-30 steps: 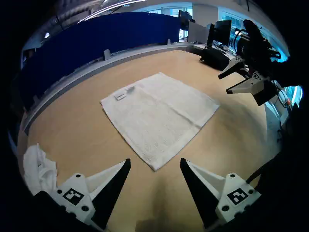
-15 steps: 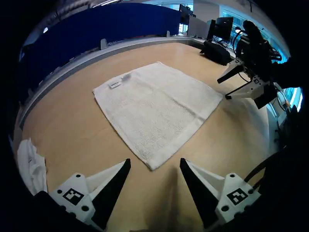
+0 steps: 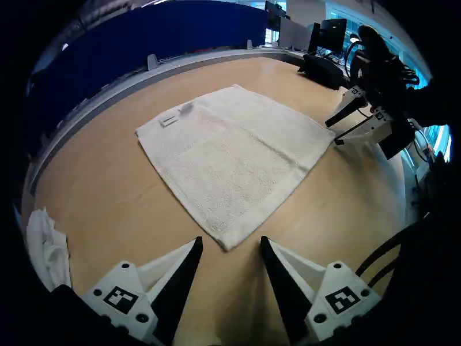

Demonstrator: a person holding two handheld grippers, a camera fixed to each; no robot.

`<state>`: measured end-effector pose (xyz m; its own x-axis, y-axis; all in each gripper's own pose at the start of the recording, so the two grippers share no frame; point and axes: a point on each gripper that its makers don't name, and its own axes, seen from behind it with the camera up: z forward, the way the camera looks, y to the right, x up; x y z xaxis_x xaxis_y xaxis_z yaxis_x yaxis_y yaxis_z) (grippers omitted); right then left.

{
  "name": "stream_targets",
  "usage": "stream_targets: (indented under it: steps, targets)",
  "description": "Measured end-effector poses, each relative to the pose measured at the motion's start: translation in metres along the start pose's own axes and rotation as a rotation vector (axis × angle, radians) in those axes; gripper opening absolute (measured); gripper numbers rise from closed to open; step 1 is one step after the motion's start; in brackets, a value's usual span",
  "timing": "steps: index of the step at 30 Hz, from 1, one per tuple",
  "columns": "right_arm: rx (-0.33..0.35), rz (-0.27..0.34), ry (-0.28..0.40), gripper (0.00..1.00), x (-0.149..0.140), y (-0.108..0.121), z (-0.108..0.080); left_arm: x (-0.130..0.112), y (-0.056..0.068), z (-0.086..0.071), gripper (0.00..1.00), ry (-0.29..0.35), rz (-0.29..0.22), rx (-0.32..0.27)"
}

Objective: Fold towel

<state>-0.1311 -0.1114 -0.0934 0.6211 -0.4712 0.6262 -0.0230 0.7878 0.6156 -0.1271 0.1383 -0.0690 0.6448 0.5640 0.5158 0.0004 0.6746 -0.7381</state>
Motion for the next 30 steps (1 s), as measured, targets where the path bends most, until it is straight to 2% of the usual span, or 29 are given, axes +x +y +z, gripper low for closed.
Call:
stream_targets:
  steps: [5, 7, 11, 13, 17, 19, 23, 30]
  targets:
    - [-0.003, 0.0, 0.002, 0.59, -0.001, -0.002, 0.003, 0.0, -0.001, 0.001, 0.62, 0.0, 0.001, 0.008]
    - [-0.006, 0.001, 0.004, 0.56, -0.001, -0.001, 0.002, 0.0, -0.001, 0.001, 0.53, 0.0, 0.001, 0.01]
    - [-0.01, 0.001, 0.005, 0.47, -0.002, 0.001, 0.001, 0.0, 0.0, 0.002, 0.47, -0.001, 0.009, 0.009]
    - [-0.013, 0.001, 0.004, 0.43, -0.002, 0.002, 0.0, 0.001, 0.002, 0.003, 0.38, -0.001, 0.016, 0.008]
    - [-0.024, 0.005, 0.005, 0.26, 0.0, 0.005, 0.001, 0.001, 0.007, 0.003, 0.25, -0.001, 0.034, 0.008]
    - [-0.028, 0.007, 0.009, 0.22, 0.001, 0.005, 0.001, 0.0, 0.009, 0.004, 0.2, -0.001, 0.035, 0.009]
    - [-0.031, 0.012, 0.017, 0.16, 0.003, 0.006, 0.0, 0.001, 0.011, 0.003, 0.16, -0.006, 0.015, 0.007]
    - [-0.016, 0.004, 0.017, 0.13, 0.006, 0.005, -0.003, 0.003, 0.009, 0.002, 0.11, -0.017, -0.038, -0.009]
